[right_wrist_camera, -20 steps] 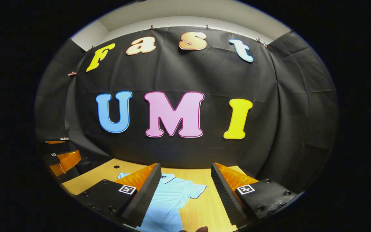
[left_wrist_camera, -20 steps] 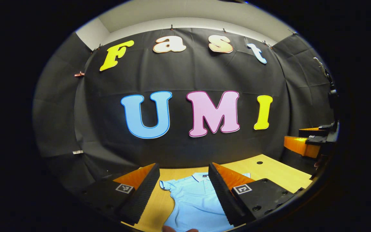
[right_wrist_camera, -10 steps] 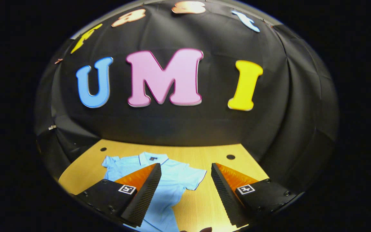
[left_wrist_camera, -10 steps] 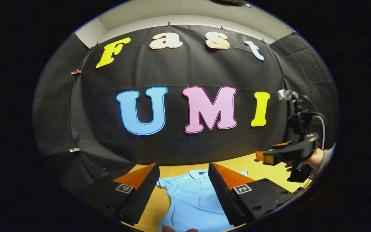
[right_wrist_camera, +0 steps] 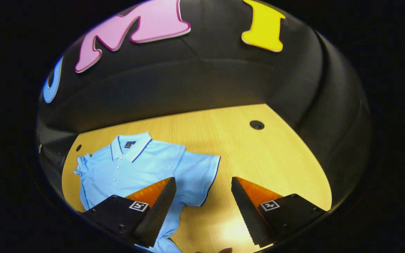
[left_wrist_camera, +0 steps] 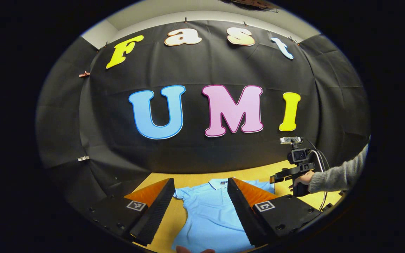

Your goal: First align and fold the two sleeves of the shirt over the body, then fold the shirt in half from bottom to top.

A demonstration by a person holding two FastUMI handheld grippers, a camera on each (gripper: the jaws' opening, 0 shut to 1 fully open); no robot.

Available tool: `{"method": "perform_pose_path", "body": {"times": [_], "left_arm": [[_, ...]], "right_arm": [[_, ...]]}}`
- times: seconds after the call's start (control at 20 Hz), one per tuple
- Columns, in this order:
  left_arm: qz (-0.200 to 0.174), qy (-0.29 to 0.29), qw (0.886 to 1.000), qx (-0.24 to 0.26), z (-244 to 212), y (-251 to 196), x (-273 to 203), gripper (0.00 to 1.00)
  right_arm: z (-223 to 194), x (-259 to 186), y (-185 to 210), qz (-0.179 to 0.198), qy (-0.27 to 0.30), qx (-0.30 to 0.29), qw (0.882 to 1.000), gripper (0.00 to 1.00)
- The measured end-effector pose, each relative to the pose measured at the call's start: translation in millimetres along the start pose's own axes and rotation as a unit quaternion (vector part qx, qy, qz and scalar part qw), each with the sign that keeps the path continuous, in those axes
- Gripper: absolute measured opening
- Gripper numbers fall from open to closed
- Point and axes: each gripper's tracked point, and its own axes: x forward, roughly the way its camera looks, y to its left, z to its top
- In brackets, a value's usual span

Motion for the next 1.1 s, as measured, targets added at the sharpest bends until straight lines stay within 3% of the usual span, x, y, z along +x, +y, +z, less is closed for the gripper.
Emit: {"method": "perform_pose_path", "body": {"times": [0.3,0.55,0.65,0.7,0.75,0.8,0.85,1.0,1.1], "left_arm": [[0.018,0.017,1.0,-0.009,-10.3,5.3,5.0,0.96],[0.027,0.024,0.999,-0.008,-18.3,11.3,7.5,0.96],[0.03,0.028,0.999,-0.009,-21.4,15.1,8.6,0.96],[0.033,0.03,0.999,-0.009,-22.8,17.6,8.8,0.96],[0.035,0.031,0.999,-0.01,-24.4,20.3,8.7,0.96],[0.037,0.032,0.999,-0.01,-23.3,22.6,7.7,0.96],[0.04,0.031,0.999,-0.01,-24.1,24.6,7.5,0.96],[0.044,0.032,0.999,-0.009,-24.0,30.6,8.0,0.96],[0.044,0.033,0.998,-0.009,-25.9,33.0,8.7,0.96]], "right_arm": [[-35.5,57.3,-0.4,-0.021,0.069,-0.013,0.997,0.99],[-32.5,64.7,7.1,-0.016,0.085,-0.014,0.996,0.98],[-34.3,65.3,12.2,-0.013,0.086,-0.014,0.996,0.78],[-36.5,65.9,14.8,-0.015,0.09,-0.011,0.996,0.64],[-36.4,63.0,17.9,-0.018,0.094,-0.008,0.995,0.44],[-37.8,64.7,22.1,-0.013,0.096,-0.006,0.995,0.43],[-38.2,65.0,24.1,-0.017,0.095,-0.007,0.995,0.27],[-38.8,66.7,30.5,0.006,0.095,-0.004,0.995,0.07],[-37.0,65.4,33.5,0.022,0.092,-0.004,0.996,0.05]]}}
